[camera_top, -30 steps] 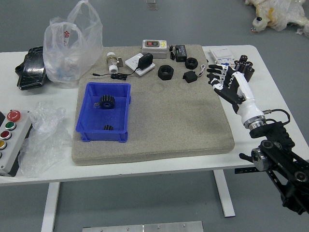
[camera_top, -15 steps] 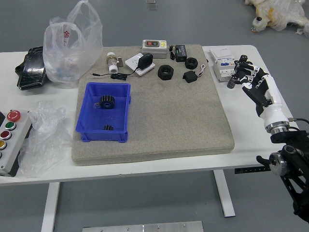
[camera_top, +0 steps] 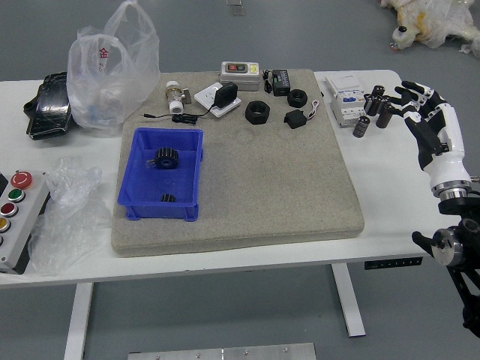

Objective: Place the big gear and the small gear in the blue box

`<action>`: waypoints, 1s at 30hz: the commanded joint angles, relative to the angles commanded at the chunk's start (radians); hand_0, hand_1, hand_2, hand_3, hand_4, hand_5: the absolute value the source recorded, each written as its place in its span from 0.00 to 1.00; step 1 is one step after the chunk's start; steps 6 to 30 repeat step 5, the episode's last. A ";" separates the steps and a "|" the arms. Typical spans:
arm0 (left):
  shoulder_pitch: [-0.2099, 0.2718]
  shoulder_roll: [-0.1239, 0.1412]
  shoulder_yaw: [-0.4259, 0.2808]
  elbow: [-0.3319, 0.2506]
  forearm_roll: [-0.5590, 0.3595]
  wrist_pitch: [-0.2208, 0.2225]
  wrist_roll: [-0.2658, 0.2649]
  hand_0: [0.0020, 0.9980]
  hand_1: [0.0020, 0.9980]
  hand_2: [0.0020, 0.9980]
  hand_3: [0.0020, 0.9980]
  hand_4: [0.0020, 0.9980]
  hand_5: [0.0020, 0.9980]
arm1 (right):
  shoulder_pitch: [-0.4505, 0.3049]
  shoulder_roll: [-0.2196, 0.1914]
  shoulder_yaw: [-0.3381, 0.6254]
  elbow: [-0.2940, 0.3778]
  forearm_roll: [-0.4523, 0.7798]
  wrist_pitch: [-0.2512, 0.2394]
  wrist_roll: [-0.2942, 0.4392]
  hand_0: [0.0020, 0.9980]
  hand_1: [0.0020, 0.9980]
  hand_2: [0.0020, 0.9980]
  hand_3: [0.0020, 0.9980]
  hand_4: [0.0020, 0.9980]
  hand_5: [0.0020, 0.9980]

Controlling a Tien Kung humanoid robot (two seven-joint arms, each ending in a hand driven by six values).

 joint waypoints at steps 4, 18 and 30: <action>0.005 -0.003 -0.001 -0.001 -0.006 0.004 0.002 0.70 0.62 0.62 0.79 0.71 0.42 | 0.000 -0.007 0.000 -0.001 0.001 -0.001 0.000 0.58 0.64 0.67 0.66 0.55 0.28; 0.007 -0.004 -0.002 -0.001 -0.007 0.004 0.003 0.70 0.62 0.62 0.79 0.71 0.42 | 0.000 -0.009 0.000 -0.001 0.001 -0.001 -0.001 0.58 0.64 0.67 0.66 0.55 0.28; 0.007 -0.004 -0.002 -0.001 -0.007 0.004 0.003 0.70 0.62 0.62 0.79 0.71 0.42 | 0.000 -0.009 0.000 -0.001 0.001 -0.001 -0.001 0.58 0.64 0.67 0.66 0.55 0.28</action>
